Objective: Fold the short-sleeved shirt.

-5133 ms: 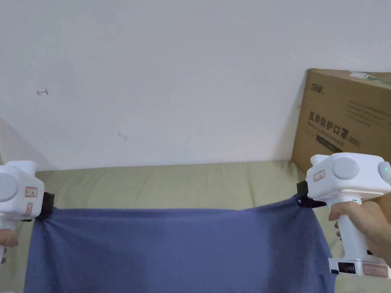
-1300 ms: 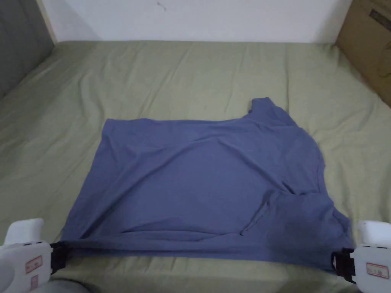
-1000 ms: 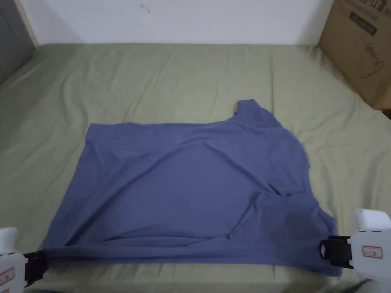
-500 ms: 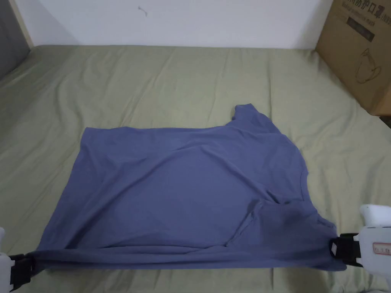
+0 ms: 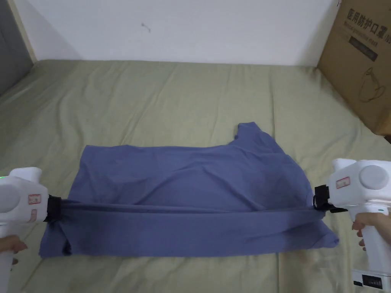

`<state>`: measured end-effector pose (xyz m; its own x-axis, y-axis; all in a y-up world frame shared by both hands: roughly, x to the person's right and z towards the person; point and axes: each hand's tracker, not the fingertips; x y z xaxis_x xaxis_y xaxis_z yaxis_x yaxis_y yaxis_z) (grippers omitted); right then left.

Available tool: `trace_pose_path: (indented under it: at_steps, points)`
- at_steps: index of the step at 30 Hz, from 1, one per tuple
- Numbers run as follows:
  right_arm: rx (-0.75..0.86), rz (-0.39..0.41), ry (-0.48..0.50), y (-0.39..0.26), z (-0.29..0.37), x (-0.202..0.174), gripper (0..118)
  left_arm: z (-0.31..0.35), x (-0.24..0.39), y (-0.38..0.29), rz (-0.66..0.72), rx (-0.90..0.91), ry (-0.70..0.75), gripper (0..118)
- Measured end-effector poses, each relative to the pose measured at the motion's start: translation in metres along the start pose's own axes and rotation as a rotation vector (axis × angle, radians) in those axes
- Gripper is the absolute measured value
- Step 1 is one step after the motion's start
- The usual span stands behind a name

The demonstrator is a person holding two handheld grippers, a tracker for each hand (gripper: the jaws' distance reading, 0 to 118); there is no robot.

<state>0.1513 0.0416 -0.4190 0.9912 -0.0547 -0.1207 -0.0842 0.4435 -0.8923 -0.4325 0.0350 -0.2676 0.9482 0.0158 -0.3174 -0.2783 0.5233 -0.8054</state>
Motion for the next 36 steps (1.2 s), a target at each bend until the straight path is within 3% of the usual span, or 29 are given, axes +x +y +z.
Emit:
trace_pose_path:
  at_steps: [1, 2, 3, 4, 7, 8, 9, 11, 12, 16, 20, 23, 24, 25, 28, 29, 30, 31, 32, 33, 34, 36]
  points:
    - [-0.024, 0.012, -0.031, 0.001, -0.003, -0.002, 31, -0.006, 0.002, 0.002, -0.027, -0.01, 0.039, 59]
    - [-0.034, 0.034, -0.052, 0.0, -0.006, -0.002, 64, -0.009, 0.002, 0.002, -0.041, -0.02, 0.062, 93]
    - [-0.041, 0.046, -0.069, -0.002, -0.006, -0.002, 94, -0.011, 0.002, -0.001, -0.051, -0.046, 0.064, 115]
    - [-0.027, 0.049, -0.064, -0.006, -0.002, 0.0, 94, -0.008, 0.001, -0.005, -0.036, -0.032, 0.052, 115]
    - [0.017, 0.034, -0.028, -0.02, 0.019, 0.005, 92, 0.01, -0.008, -0.02, 0.034, -0.011, 0.0, 104]
    - [0.037, 0.02, -0.007, -0.026, 0.026, 0.007, 86, 0.015, -0.01, -0.026, 0.054, -0.016, -0.013, 96]
    - [0.063, 0.017, 0.017, -0.032, 0.035, 0.007, 66, 0.021, -0.012, -0.034, 0.065, -0.006, -0.031, 64]
    - [0.097, 0.014, 0.008, -0.049, 0.049, 0.005, 11, 0.036, -0.014, -0.051, 0.063, 0.012, -0.053, 0]
    - [0.132, 0.005, -0.015, -0.061, 0.057, 0.003, 1, 0.04, -0.013, -0.062, 0.062, 0.009, -0.052, 0]
    - [0.133, -0.039, 0.052, -0.096, 0.056, 0.001, 0, 0.046, -0.013, -0.104, 0.082, -0.001, -0.112, 0]
    - [0.077, -0.02, 0.021, -0.114, 0.046, -0.005, 0, 0.041, -0.023, -0.11, 0.108, 0.017, -0.066, 5]
    - [0.06, -0.064, 0.07, -0.122, 0.044, -0.005, 0, 0.033, -0.03, -0.095, 0.149, -0.003, -0.08, 76]
    - [0.054, -0.066, 0.072, -0.124, 0.043, -0.005, 0, 0.028, -0.031, -0.091, 0.163, 0.006, -0.103, 94]
    - [0.053, -0.065, 0.068, -0.126, 0.044, -0.006, 0, 0.024, -0.031, -0.086, 0.172, 0.006, -0.109, 96]
    - [0.045, -0.058, 0.055, -0.131, 0.043, -0.008, 0, 0.004, -0.027, -0.078, 0.171, -0.015, -0.137, 93]
    - [0.041, -0.056, 0.058, -0.133, 0.043, -0.008, 0, -0.008, -0.026, -0.078, 0.162, -0.034, -0.143, 78]
    - [0.035, -0.054, 0.065, -0.135, 0.042, -0.008, 0, -0.018, -0.024, -0.081, 0.159, -0.099, -0.125, 44]
    - [0.034, -0.056, 0.068, -0.137, 0.042, -0.008, 0, -0.018, -0.017, -0.089, 0.092, -0.124, 0.013, 41]
    - [0.036, -0.059, 0.07, -0.138, 0.043, -0.008, 0, -0.01, -0.022, -0.092, 0.046, -0.097, 0.03, 35]
    - [0.041, -0.068, 0.077, -0.139, 0.045, -0.008, 5, 0.001, -0.019, -0.087, 0.032, -0.021, -0.064, 16]
    - [0.049, -0.079, 0.091, -0.138, 0.046, -0.007, 15, 0.006, -0.022, -0.086, 0.039, -0.024, -0.092, 9]
    - [0.067, -0.085, 0.107, -0.13, 0.045, -0.003, 53, 0.01, -0.021, -0.086, 0.062, -0.045, -0.114, 8]
